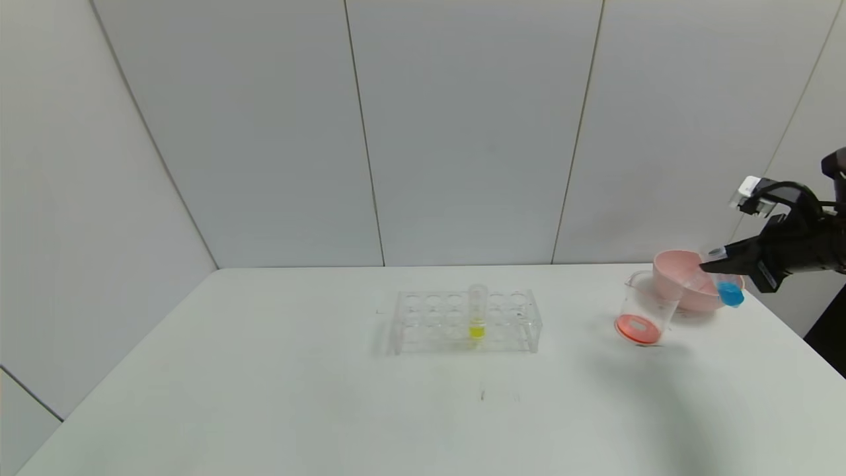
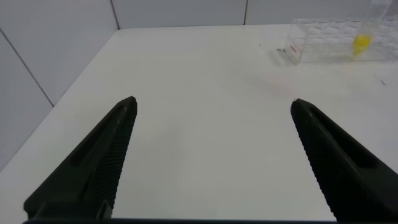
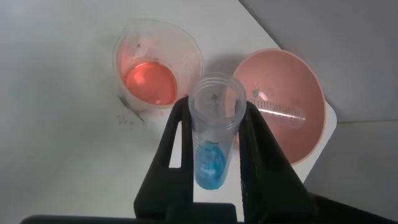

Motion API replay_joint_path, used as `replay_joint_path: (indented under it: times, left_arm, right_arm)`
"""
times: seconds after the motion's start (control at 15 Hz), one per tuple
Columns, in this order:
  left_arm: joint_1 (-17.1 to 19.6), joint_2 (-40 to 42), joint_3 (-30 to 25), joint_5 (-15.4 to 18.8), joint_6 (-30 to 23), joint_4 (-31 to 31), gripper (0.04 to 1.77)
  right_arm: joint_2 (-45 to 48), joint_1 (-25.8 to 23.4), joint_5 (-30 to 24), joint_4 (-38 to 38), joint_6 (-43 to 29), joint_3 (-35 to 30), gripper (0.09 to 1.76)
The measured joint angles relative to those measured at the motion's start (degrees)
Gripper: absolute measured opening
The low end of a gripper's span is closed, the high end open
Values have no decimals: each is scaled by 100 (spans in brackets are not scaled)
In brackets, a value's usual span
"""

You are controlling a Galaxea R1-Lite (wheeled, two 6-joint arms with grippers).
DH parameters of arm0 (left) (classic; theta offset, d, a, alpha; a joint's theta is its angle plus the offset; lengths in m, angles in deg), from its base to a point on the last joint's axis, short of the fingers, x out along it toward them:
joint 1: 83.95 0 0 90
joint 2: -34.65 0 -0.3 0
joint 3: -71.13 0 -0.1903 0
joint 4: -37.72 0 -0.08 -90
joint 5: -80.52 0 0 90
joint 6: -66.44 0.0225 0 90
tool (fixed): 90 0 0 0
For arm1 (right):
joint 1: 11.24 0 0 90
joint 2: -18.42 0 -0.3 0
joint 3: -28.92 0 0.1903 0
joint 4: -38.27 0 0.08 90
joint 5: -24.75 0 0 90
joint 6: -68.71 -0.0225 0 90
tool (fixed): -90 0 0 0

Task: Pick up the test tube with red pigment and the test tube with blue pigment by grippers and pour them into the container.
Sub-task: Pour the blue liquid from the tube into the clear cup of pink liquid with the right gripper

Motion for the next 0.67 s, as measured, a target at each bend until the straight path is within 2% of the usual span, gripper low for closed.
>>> replay_joint_path:
  times: [0.47,0.67]
  left_arm:
    - [0,0,0,0,0,0,176]
    - [0,0,0,0,0,0,176]
  right_arm:
    - [-635,12,961,-3082,1490,2458,49]
    - [-866,161,1362,-3328,1810,2853,49]
